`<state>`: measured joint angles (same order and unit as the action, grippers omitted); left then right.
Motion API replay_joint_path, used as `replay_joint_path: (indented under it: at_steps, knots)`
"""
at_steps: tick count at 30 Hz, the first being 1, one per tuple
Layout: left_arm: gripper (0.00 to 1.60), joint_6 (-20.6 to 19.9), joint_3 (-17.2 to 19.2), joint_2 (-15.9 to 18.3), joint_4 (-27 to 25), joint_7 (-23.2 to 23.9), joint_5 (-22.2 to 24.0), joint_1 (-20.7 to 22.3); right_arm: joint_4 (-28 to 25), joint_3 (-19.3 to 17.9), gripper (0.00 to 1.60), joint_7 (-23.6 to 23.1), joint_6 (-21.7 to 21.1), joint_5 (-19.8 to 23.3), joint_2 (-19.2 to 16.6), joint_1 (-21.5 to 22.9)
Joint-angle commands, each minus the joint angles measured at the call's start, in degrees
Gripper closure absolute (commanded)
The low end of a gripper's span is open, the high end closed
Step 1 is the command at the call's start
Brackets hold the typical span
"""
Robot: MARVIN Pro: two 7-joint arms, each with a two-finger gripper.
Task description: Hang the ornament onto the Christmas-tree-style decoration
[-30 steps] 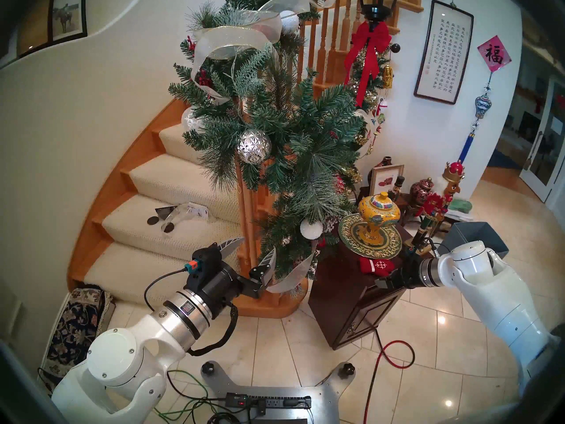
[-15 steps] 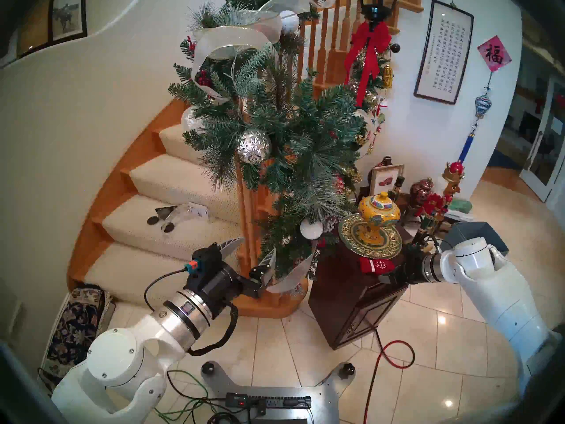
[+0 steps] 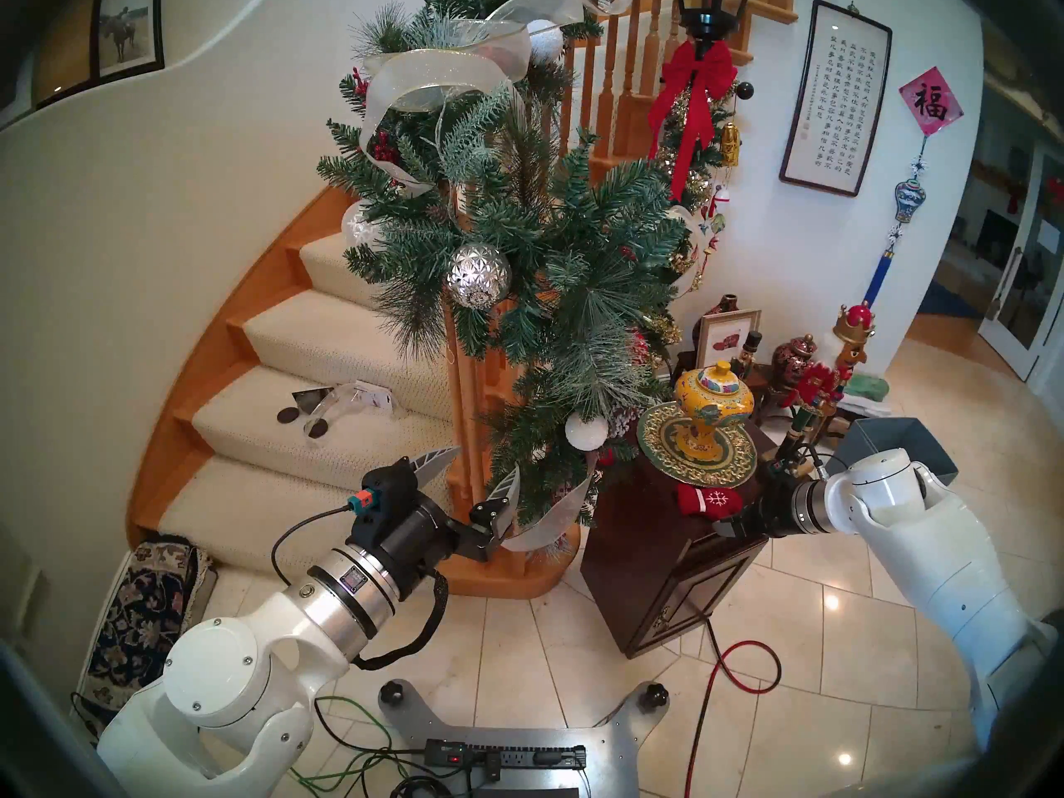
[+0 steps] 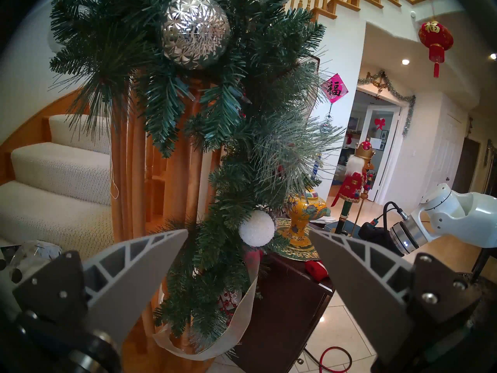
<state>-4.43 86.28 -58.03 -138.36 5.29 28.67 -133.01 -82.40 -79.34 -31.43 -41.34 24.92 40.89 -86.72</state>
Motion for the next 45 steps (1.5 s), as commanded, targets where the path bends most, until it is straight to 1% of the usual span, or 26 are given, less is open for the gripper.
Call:
replay_joint_path:
  at_steps: [1, 7, 21, 22, 24, 28, 30, 31, 33, 34, 35, 37, 45]
  knots:
    - [0.00, 0.2, 0.0, -0.1, -0.5, -0.1, -0.1, 0.0, 0.6, 0.6, 0.00, -0.2, 0.4, -0.7, 0.2, 2.6]
    - [0.00, 0.2, 0.0, -0.1, -0.5, -0.1, -0.1, 0.0, 1.3, 1.2, 0.00, -0.7, 0.4, -1.1, 0.5, 3.3]
    - [0.00, 0.2, 0.0, -0.1, -0.5, -0.1, -0.1, 0.0, 2.2, 1.4, 0.00, -1.5, 0.5, -1.8, 1.0, 3.9]
    - [0.00, 0.2, 0.0, -0.1, -0.5, -0.1, -0.1, 0.0, 2.3, 1.4, 0.03, -1.5, 0.4, -1.8, 1.1, 3.9]
    - [0.00, 0.2, 0.0, -0.1, -0.5, -0.1, -0.1, 0.0, 2.3, 1.3, 0.00, -1.6, 0.4, -1.9, 1.2, 3.9]
    - [0.00, 0.2, 0.0, -0.1, -0.5, -0.1, -0.1, 0.0, 2.4, 1.3, 0.01, -1.6, 0.4, -2.1, 1.3, 3.9]
    - [0.00, 0.2, 0.0, -0.1, -0.5, -0.1, -0.1, 0.0, 2.3, 1.2, 0.11, -1.6, 0.3, -2.2, 1.3, 3.8]
    - [0.00, 0.2, 0.0, -0.1, -0.5, -0.1, -0.1, 0.0, 2.3, 1.1, 0.22, -1.6, 0.2, -2.2, 1.3, 3.8]
    - [0.00, 0.2, 0.0, -0.1, -0.5, -0.1, -0.1, 0.0, 2.1, 0.9, 0.35, -1.6, 0.1, -2.2, 1.3, 3.5]
    - [0.00, 0.2, 0.0, -0.1, -0.5, -0.1, -0.1, 0.0, 2.0, 0.8, 0.47, -1.6, 0.1, -2.1, 1.3, 3.4]
    - [0.00, 0.2, 0.0, -0.1, -0.5, -0.1, -0.1, 0.0, 1.9, 0.5, 0.52, -1.6, 0.1, -1.9, 1.4, 3.2]
    - [0.00, 0.2, 0.0, -0.1, -0.5, -0.1, -0.1, 0.0, 1.8, 0.3, 0.54, -1.6, 0.1, -1.8, 1.4, 3.0]
    - [0.00, 0.2, 0.0, -0.1, -0.5, -0.1, -0.1, 0.0, 1.3, -0.3, 0.49, -1.2, 0.3, -1.4, 1.2, 1.8]
